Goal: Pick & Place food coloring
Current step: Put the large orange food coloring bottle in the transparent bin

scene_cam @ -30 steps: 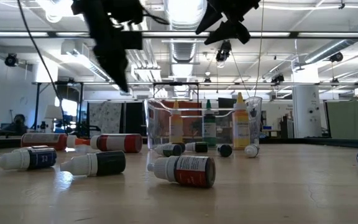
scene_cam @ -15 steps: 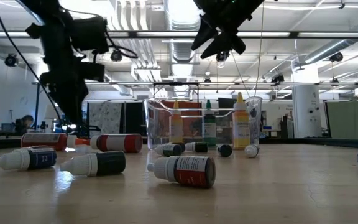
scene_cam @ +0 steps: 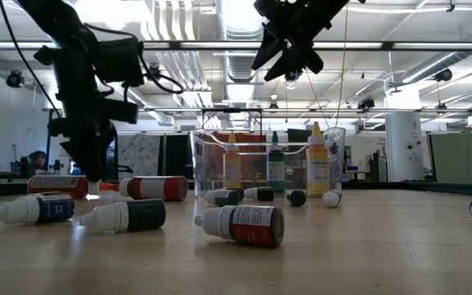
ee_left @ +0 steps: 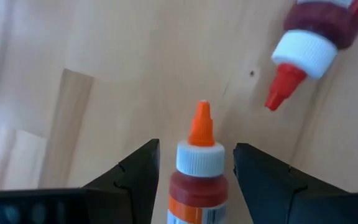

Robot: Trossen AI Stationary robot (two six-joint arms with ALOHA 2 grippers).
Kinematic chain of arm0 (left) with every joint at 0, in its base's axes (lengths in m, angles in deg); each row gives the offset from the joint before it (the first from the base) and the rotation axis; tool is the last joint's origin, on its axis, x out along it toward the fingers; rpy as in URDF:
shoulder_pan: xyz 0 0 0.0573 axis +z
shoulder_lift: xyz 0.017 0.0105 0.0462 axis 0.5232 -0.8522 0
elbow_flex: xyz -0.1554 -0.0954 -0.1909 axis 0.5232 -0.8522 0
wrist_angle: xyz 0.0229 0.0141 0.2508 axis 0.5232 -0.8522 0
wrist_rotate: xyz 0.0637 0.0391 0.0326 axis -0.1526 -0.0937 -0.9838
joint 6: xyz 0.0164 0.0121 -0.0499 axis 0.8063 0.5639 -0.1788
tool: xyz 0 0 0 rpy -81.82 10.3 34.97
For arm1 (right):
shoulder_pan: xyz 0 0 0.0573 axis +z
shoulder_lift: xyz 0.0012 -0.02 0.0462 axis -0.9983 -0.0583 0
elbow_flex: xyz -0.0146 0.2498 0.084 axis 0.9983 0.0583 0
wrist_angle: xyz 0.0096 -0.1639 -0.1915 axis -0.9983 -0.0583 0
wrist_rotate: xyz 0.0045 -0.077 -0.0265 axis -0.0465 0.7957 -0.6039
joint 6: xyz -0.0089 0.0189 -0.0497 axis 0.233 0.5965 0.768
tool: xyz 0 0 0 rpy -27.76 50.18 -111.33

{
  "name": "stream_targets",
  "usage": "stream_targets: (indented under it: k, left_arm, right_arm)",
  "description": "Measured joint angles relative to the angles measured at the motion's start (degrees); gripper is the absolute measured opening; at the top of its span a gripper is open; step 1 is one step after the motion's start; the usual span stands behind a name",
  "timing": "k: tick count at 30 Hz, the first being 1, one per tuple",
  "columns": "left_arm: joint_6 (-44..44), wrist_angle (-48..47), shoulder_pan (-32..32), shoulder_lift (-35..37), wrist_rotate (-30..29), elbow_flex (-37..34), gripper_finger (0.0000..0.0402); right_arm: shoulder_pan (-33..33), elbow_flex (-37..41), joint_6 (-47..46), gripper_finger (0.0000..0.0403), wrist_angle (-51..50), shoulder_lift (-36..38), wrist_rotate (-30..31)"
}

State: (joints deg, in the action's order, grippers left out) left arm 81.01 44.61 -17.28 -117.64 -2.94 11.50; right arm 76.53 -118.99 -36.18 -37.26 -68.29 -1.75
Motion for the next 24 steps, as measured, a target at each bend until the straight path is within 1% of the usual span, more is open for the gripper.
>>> stream_targets:
  k: [10, 13, 19, 24]
  left_arm:
    - [-2.00, 1.33, 0.00, -7.95, -0.91, 0.23, 0.0178]
    - [-2.59, 1.32, -0.02, -9.04, -0.58, 0.24, 0.0165]
    - [-5.94, 1.28, -0.01, -7.52, 0.13, 0.47, 0.0097]
    - [-12.48, 1.01, -0.02, -3.98, 1.26, 0.22, 0.0094]
  right_arm:
    - [0.00, 0.00, 0.00, 0.0192, -0.28, 0.02, 0.09]
    - [0.00, 0.00, -0.09, 0.0192, -0.30, 0.02, 0.09]
    - [0.03, 0.00, -0.22, 0.0192, -0.30, 0.09, -0.04]
    - [0.04, 0.00, -0.22, 0.0192, -0.30, 0.09, -0.04]
